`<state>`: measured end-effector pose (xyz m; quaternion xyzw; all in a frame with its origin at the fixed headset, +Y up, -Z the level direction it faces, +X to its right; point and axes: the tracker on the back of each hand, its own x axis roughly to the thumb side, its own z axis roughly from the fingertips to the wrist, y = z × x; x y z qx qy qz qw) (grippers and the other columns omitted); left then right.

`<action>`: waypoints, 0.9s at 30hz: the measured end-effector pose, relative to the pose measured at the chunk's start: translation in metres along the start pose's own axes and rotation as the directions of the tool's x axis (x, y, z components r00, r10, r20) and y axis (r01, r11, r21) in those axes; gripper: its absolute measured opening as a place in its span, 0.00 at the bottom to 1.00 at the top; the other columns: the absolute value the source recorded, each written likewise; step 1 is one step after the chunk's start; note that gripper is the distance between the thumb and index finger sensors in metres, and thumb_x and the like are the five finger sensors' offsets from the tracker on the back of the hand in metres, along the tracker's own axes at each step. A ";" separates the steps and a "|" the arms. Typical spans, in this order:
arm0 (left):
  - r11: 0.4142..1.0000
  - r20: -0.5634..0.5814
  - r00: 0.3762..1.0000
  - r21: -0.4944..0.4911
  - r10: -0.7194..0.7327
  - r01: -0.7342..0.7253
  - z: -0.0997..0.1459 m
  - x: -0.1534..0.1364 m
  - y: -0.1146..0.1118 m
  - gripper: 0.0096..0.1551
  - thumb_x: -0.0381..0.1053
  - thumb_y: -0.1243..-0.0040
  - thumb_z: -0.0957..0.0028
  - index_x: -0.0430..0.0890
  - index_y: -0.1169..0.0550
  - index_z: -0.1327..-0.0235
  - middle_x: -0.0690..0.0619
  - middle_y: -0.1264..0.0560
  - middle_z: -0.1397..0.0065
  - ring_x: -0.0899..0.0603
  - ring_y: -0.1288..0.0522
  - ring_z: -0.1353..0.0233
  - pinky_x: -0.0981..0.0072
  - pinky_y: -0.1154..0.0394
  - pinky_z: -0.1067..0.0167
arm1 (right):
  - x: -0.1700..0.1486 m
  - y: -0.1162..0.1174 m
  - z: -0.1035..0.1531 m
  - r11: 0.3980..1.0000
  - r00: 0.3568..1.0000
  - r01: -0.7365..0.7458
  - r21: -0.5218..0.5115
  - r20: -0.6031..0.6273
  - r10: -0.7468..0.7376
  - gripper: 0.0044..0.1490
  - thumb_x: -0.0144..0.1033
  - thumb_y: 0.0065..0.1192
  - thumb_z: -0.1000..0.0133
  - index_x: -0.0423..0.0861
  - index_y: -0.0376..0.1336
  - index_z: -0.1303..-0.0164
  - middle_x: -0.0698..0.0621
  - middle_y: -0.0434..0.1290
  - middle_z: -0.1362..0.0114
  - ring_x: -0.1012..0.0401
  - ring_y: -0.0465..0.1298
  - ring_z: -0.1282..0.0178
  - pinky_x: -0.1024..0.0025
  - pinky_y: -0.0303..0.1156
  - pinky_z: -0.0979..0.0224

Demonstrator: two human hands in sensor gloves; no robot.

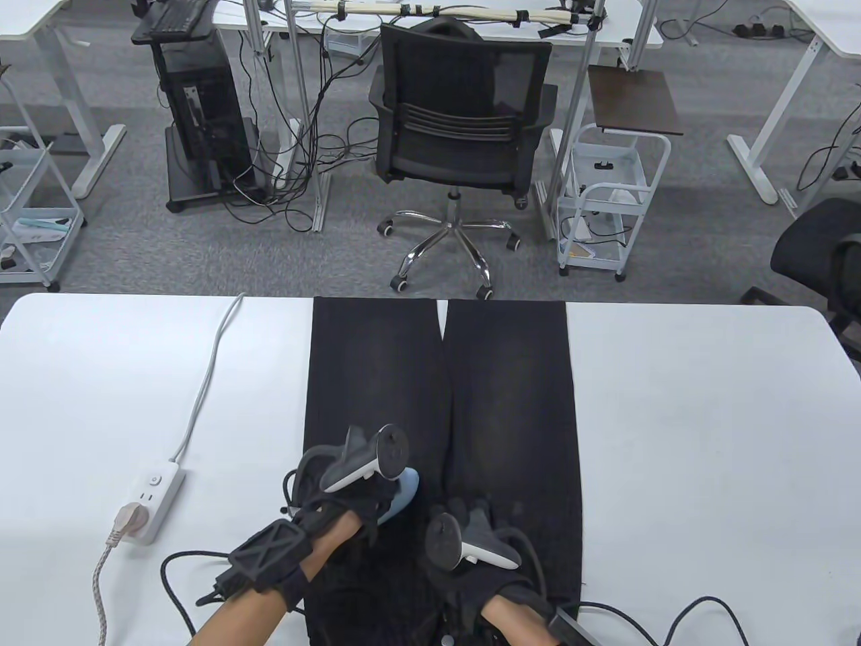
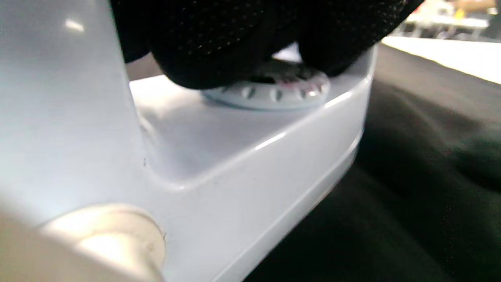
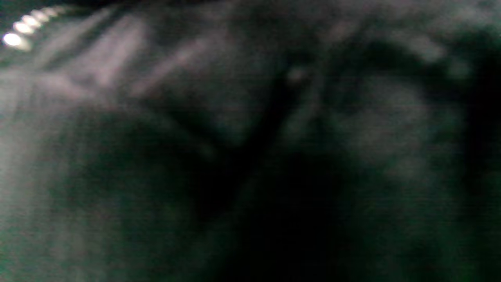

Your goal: Iron trousers with electric iron on table

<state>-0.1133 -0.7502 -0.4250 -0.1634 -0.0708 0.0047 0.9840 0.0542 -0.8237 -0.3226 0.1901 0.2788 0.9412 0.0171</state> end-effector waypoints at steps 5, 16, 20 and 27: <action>1.000 -0.072 0.997 -0.005 0.029 -0.029 -0.054 -0.016 0.018 0.24 0.56 0.34 0.37 0.41 0.26 0.41 0.54 0.19 0.54 0.51 0.17 0.60 0.55 0.18 0.52 | 0.001 -0.001 -0.001 1.000 1.000 -0.022 0.004 -0.006 0.022 0.50 0.57 0.29 0.33 0.42 0.19 0.18 0.31 0.21 0.17 0.28 0.28 0.21 0.22 0.38 0.30; 0.996 -0.183 0.979 -0.009 0.090 -0.093 -0.121 -0.045 0.040 0.21 0.57 0.36 0.37 0.43 0.26 0.45 0.54 0.20 0.58 0.52 0.18 0.61 0.55 0.19 0.51 | 0.002 -0.001 -0.002 1.000 1.000 -0.012 0.009 -0.006 0.012 0.50 0.57 0.29 0.33 0.42 0.19 0.18 0.32 0.21 0.16 0.28 0.28 0.21 0.22 0.38 0.30; 0.990 -0.160 0.981 -0.071 0.106 -0.119 -0.109 -0.040 0.035 0.20 0.54 0.36 0.38 0.39 0.25 0.49 0.51 0.19 0.61 0.49 0.18 0.63 0.52 0.19 0.52 | 0.002 -0.001 -0.003 1.000 1.000 -0.002 0.014 -0.009 0.002 0.50 0.57 0.30 0.33 0.43 0.20 0.18 0.32 0.21 0.16 0.29 0.27 0.21 0.23 0.38 0.30; 0.978 -0.099 0.991 -0.174 0.095 -0.111 -0.051 -0.016 0.016 0.20 0.53 0.37 0.38 0.37 0.26 0.48 0.50 0.19 0.61 0.48 0.17 0.63 0.50 0.19 0.52 | 0.001 -0.002 -0.002 0.999 1.000 -0.002 0.033 -0.020 0.003 0.49 0.58 0.28 0.33 0.44 0.18 0.18 0.34 0.19 0.17 0.30 0.26 0.21 0.23 0.37 0.30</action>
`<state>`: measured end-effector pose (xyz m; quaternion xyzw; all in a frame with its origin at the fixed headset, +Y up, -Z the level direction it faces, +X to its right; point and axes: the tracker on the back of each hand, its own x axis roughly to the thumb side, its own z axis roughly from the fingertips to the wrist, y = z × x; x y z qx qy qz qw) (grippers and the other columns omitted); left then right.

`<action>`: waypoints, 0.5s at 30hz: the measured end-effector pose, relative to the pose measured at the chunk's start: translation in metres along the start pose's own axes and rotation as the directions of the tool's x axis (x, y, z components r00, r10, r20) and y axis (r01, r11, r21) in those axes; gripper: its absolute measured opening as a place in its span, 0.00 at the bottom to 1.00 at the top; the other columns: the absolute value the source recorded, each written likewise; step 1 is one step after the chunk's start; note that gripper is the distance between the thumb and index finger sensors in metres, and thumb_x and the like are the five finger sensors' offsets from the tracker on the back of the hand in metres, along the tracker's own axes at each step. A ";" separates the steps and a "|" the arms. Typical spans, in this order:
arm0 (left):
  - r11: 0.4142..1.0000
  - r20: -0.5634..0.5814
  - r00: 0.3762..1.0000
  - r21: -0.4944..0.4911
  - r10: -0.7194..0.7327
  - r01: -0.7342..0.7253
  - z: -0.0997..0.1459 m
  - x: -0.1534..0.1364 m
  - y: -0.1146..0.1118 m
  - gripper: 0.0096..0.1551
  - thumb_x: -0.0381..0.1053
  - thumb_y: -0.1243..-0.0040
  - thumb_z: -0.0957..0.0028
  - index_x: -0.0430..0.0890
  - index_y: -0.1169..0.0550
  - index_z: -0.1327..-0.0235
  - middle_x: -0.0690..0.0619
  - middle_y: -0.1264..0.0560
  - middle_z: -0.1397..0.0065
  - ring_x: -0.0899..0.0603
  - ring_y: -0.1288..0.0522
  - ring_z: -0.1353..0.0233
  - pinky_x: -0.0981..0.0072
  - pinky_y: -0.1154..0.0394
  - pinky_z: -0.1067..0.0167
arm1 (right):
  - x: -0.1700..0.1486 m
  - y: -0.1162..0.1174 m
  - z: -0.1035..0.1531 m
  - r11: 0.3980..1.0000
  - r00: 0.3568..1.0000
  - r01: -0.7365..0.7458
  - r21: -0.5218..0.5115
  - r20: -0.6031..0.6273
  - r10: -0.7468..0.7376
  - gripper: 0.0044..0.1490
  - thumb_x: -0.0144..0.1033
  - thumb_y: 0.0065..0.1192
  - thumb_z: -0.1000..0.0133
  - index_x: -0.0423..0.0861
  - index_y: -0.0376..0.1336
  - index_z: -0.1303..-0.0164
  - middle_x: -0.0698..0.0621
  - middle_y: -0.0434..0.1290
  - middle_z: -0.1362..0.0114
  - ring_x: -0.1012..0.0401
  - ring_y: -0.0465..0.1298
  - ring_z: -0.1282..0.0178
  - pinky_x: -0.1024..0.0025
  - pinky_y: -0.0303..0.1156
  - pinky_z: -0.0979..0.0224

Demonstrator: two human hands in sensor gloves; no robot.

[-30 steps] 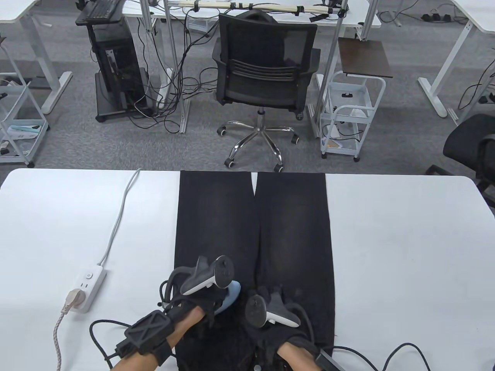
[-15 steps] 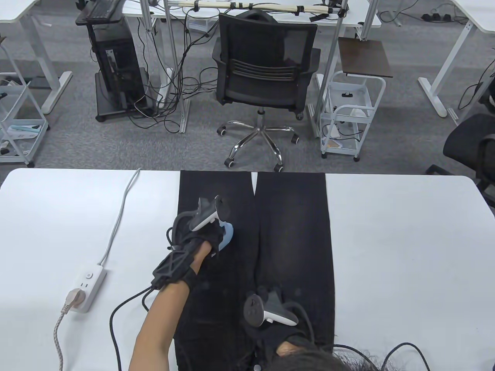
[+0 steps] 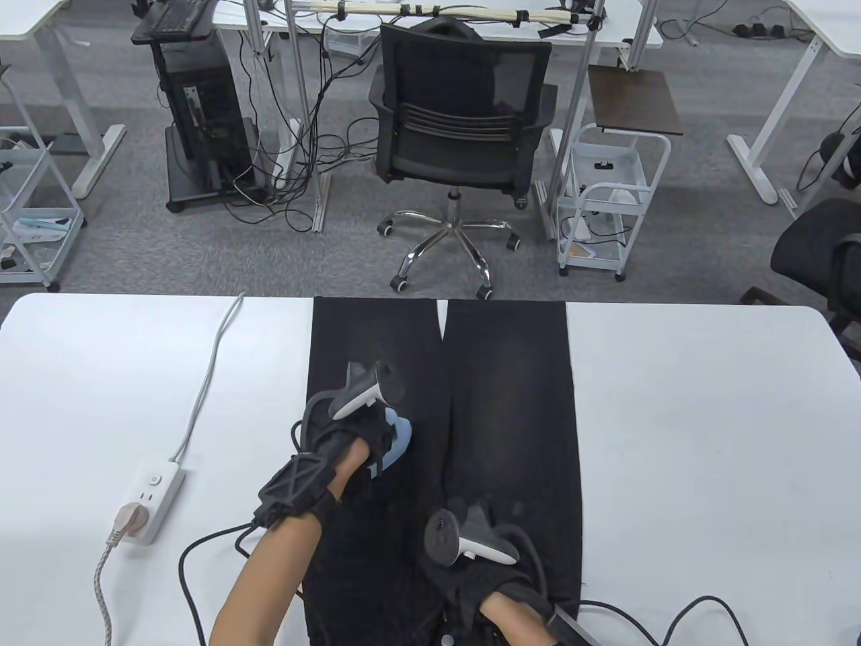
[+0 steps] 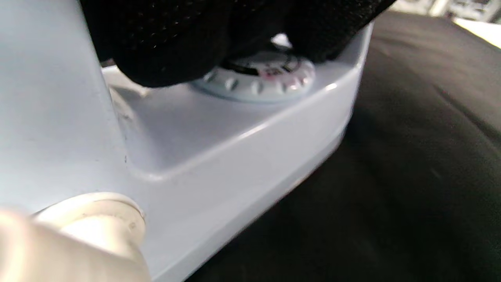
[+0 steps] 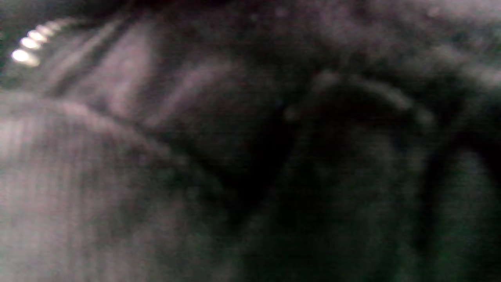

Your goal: Iron trousers with electric iron on table

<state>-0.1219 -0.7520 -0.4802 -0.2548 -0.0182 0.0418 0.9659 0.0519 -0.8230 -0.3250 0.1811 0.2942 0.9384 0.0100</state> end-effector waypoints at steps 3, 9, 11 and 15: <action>0.999 0.036 0.999 -0.044 -0.006 0.008 0.029 0.005 -0.016 0.20 0.53 0.37 0.37 0.37 0.26 0.48 0.50 0.19 0.61 0.48 0.17 0.63 0.50 0.19 0.53 | 0.000 0.000 0.000 1.000 1.000 -0.002 -0.002 -0.007 0.002 0.50 0.59 0.28 0.34 0.45 0.18 0.19 0.34 0.19 0.17 0.31 0.26 0.21 0.24 0.37 0.29; 0.997 0.116 0.991 -0.034 -0.070 0.075 0.095 0.014 -0.053 0.21 0.53 0.38 0.37 0.37 0.27 0.48 0.50 0.19 0.60 0.48 0.17 0.62 0.51 0.19 0.53 | -0.002 -0.001 0.000 1.000 1.000 0.001 0.005 -0.017 -0.001 0.49 0.60 0.27 0.34 0.47 0.17 0.19 0.36 0.18 0.17 0.32 0.25 0.20 0.25 0.36 0.29; 0.997 0.132 0.988 -0.015 -0.079 0.082 0.114 0.011 -0.066 0.21 0.53 0.38 0.37 0.37 0.27 0.48 0.50 0.19 0.60 0.49 0.17 0.62 0.51 0.19 0.53 | -0.002 -0.001 0.000 1.000 1.000 0.003 0.007 -0.016 -0.003 0.49 0.60 0.28 0.34 0.47 0.17 0.19 0.36 0.18 0.17 0.32 0.25 0.20 0.25 0.36 0.29; 0.994 0.149 0.984 0.061 -0.102 0.093 0.136 0.007 -0.078 0.21 0.54 0.37 0.37 0.37 0.26 0.48 0.51 0.19 0.62 0.49 0.17 0.64 0.52 0.19 0.54 | -0.003 -0.002 -0.001 1.000 1.000 0.007 0.011 -0.014 -0.007 0.50 0.60 0.28 0.34 0.47 0.17 0.19 0.36 0.18 0.17 0.32 0.25 0.21 0.24 0.36 0.29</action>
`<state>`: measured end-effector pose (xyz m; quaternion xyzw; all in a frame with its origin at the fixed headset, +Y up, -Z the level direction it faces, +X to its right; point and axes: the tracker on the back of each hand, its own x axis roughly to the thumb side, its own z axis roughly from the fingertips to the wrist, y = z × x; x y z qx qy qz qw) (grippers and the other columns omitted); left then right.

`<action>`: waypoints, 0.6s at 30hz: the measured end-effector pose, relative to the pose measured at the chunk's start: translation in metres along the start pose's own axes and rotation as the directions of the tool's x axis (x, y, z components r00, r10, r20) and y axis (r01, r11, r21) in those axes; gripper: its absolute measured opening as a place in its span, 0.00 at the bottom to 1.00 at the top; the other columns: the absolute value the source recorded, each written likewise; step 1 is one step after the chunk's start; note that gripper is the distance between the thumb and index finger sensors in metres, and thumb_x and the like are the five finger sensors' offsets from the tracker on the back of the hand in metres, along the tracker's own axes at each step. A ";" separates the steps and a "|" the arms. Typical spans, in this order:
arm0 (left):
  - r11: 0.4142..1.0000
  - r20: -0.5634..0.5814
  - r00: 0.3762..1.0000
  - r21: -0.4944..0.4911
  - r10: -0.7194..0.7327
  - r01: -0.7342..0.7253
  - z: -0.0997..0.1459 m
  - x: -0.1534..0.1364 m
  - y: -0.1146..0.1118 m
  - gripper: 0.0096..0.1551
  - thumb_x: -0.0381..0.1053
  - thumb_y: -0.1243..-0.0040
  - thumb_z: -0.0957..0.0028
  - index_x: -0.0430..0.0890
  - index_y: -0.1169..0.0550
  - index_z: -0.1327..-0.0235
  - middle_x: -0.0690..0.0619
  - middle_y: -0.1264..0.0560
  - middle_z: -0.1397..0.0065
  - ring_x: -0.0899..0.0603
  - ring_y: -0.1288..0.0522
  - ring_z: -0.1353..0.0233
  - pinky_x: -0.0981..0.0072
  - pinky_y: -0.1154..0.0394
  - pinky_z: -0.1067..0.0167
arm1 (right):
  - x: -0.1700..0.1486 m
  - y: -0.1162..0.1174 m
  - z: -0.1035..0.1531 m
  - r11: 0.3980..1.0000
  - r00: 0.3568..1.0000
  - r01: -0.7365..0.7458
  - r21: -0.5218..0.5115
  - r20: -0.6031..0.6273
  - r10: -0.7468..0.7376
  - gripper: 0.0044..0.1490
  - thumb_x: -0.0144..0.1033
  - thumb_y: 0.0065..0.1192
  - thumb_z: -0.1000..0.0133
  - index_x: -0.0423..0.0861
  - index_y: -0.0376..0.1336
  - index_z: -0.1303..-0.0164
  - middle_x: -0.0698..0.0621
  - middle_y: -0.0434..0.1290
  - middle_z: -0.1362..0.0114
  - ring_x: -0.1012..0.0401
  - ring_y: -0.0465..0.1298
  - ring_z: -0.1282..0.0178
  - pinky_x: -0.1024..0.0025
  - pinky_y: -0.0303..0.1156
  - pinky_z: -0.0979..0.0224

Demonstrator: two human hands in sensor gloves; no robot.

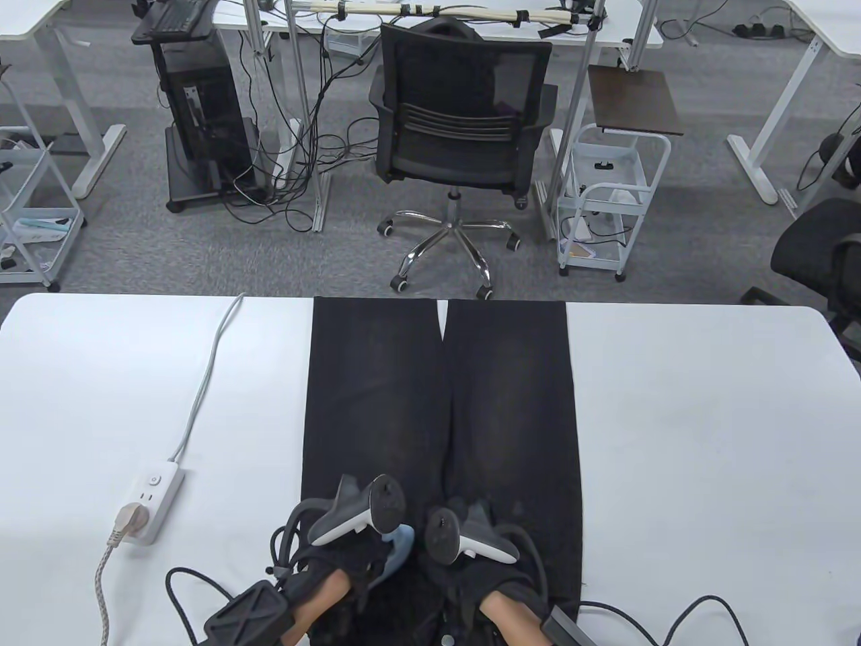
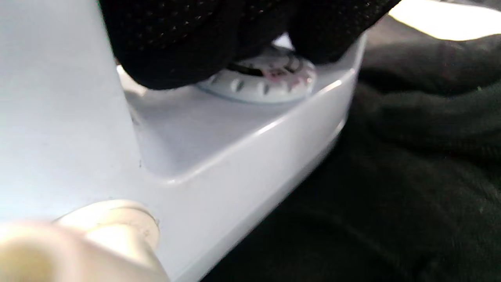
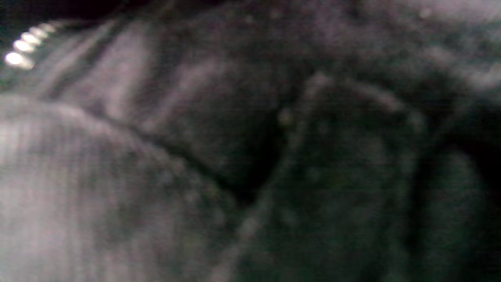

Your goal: Iron trousers with electric iron on table

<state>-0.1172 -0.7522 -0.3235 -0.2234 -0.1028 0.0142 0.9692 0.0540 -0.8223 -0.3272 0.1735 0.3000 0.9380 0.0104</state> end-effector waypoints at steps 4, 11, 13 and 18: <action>0.998 -0.028 0.999 0.044 -0.041 0.043 -0.014 -0.004 0.007 0.22 0.55 0.37 0.38 0.38 0.26 0.47 0.52 0.18 0.61 0.50 0.17 0.63 0.52 0.18 0.53 | 0.000 0.000 0.000 1.000 1.000 -0.003 -0.001 0.001 0.003 0.50 0.59 0.28 0.34 0.46 0.17 0.19 0.35 0.18 0.17 0.31 0.25 0.21 0.24 0.36 0.29; 0.992 -0.157 0.986 0.112 -0.047 0.065 -0.085 -0.023 0.043 0.22 0.56 0.38 0.38 0.39 0.26 0.45 0.53 0.19 0.60 0.50 0.17 0.62 0.53 0.19 0.51 | 0.001 0.000 0.000 1.000 1.000 -0.016 0.003 0.000 0.016 0.50 0.59 0.28 0.34 0.45 0.17 0.19 0.34 0.18 0.17 0.31 0.25 0.21 0.24 0.36 0.29; 0.995 -0.198 0.979 0.076 -0.047 0.063 -0.113 -0.029 0.058 0.23 0.57 0.39 0.38 0.40 0.27 0.44 0.53 0.19 0.59 0.51 0.17 0.60 0.53 0.19 0.49 | 0.001 0.000 0.000 1.000 1.000 -0.022 0.003 -0.001 0.022 0.50 0.59 0.27 0.34 0.45 0.17 0.19 0.34 0.18 0.17 0.31 0.26 0.21 0.24 0.36 0.29; 0.993 -0.262 0.965 0.116 0.010 0.021 -0.167 -0.044 0.082 0.23 0.57 0.39 0.38 0.40 0.27 0.45 0.53 0.19 0.59 0.51 0.17 0.61 0.53 0.19 0.49 | 0.001 0.000 0.000 1.000 1.000 -0.015 0.001 0.005 0.015 0.51 0.59 0.28 0.34 0.45 0.17 0.19 0.34 0.18 0.17 0.31 0.25 0.21 0.23 0.36 0.29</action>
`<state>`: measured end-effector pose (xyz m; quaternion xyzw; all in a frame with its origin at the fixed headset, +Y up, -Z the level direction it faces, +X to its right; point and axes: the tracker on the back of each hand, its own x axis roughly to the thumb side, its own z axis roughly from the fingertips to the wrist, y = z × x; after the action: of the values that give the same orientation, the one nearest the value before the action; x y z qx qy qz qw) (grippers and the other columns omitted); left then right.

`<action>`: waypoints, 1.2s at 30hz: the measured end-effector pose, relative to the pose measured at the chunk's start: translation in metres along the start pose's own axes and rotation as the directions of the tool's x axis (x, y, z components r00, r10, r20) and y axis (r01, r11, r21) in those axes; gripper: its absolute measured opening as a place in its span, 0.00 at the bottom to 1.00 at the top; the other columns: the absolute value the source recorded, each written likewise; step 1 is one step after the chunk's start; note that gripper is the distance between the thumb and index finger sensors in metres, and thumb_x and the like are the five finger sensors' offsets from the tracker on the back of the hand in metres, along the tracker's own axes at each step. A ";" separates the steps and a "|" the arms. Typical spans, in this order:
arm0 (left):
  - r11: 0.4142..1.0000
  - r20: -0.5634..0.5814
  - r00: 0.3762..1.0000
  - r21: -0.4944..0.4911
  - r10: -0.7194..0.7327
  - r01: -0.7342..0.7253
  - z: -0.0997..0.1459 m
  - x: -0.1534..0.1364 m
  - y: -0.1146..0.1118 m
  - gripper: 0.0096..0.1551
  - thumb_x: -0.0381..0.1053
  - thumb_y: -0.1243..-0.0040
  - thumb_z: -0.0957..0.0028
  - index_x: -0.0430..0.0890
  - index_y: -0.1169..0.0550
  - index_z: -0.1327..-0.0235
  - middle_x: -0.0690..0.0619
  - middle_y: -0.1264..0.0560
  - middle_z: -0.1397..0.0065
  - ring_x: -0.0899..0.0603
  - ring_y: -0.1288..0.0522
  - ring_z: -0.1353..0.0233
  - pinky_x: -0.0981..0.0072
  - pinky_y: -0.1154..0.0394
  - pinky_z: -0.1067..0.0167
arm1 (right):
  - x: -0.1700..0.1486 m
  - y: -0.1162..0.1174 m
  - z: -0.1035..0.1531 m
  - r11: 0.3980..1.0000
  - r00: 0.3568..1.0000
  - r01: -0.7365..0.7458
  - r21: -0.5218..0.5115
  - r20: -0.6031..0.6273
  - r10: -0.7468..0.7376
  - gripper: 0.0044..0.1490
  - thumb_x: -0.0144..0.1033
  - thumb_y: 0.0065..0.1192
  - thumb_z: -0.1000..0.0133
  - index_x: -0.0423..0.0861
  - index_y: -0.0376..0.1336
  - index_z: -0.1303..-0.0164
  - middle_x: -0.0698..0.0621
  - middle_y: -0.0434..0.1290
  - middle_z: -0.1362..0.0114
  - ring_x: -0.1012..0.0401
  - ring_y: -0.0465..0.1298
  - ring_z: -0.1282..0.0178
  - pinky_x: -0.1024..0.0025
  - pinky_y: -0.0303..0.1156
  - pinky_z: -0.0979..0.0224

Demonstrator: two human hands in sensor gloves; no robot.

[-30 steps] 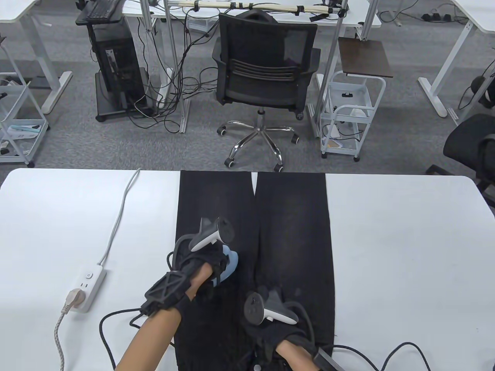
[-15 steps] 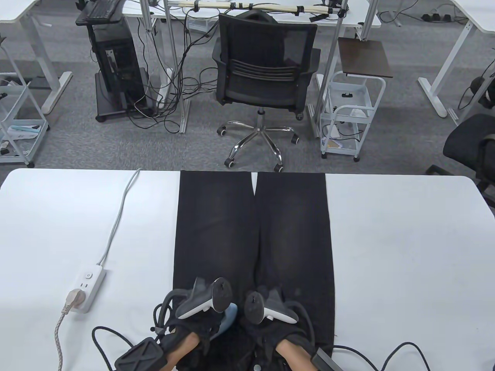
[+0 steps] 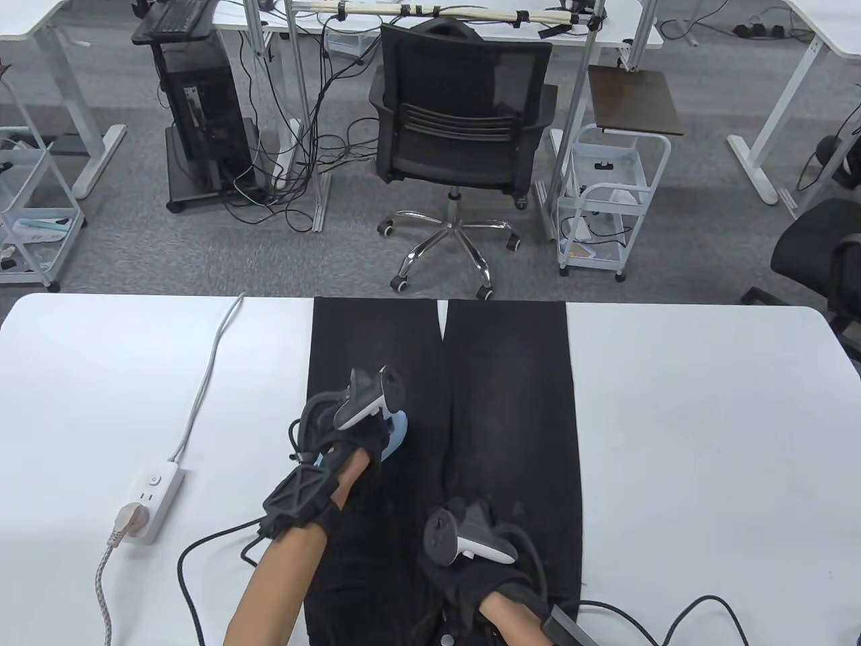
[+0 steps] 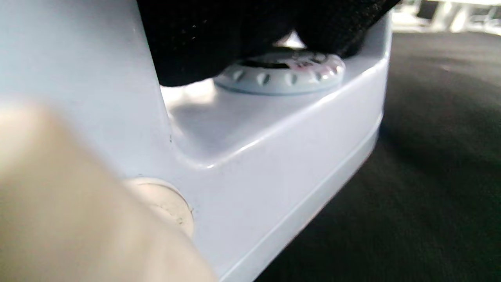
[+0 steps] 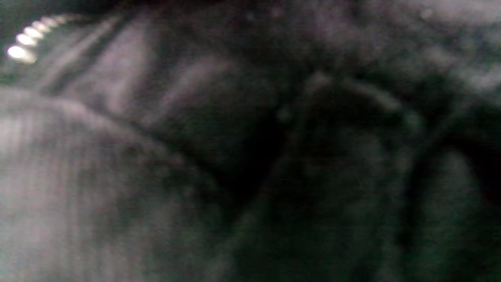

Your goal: Iron trousers with electric iron on table

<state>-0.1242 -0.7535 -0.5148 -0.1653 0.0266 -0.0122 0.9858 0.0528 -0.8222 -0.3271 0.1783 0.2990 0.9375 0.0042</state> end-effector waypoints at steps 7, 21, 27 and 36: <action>0.996 -0.033 0.996 -0.018 0.082 -0.083 -0.044 -0.015 0.014 0.22 0.57 0.38 0.37 0.42 0.28 0.42 0.54 0.20 0.58 0.52 0.18 0.58 0.54 0.20 0.47 | 0.000 0.001 0.000 1.000 1.000 0.005 -0.001 0.008 -0.005 0.51 0.59 0.28 0.34 0.44 0.17 0.20 0.33 0.18 0.17 0.30 0.25 0.21 0.23 0.36 0.30; 0.989 0.012 0.995 -0.107 0.102 -0.100 0.011 -0.003 -0.005 0.20 0.51 0.38 0.41 0.38 0.27 0.47 0.50 0.19 0.62 0.48 0.18 0.64 0.51 0.20 0.53 | 0.000 0.001 0.000 1.000 1.000 -0.008 -0.012 0.001 0.008 0.51 0.60 0.28 0.34 0.45 0.18 0.19 0.34 0.19 0.17 0.30 0.27 0.20 0.23 0.37 0.29; 0.985 0.054 0.995 -0.156 0.083 -0.074 0.065 0.005 -0.022 0.20 0.50 0.38 0.41 0.37 0.27 0.47 0.49 0.19 0.62 0.48 0.17 0.64 0.50 0.19 0.54 | 0.000 0.002 0.000 1.000 1.000 -0.006 -0.026 -0.002 0.006 0.51 0.60 0.28 0.35 0.45 0.18 0.19 0.35 0.19 0.17 0.31 0.27 0.20 0.23 0.37 0.29; 0.995 0.160 0.987 -0.093 -0.010 0.025 0.156 0.007 -0.054 0.21 0.50 0.38 0.40 0.35 0.27 0.47 0.49 0.19 0.62 0.47 0.17 0.64 0.49 0.19 0.55 | 0.000 0.002 0.000 0.999 1.000 -0.002 -0.034 -0.006 0.002 0.50 0.60 0.28 0.35 0.46 0.18 0.19 0.35 0.20 0.16 0.31 0.27 0.20 0.23 0.37 0.29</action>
<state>-0.1095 -0.7539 -0.3499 -0.2125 -0.0535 -0.0063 0.9757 0.0534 -0.8233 -0.3262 0.1758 0.2829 0.9429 0.0055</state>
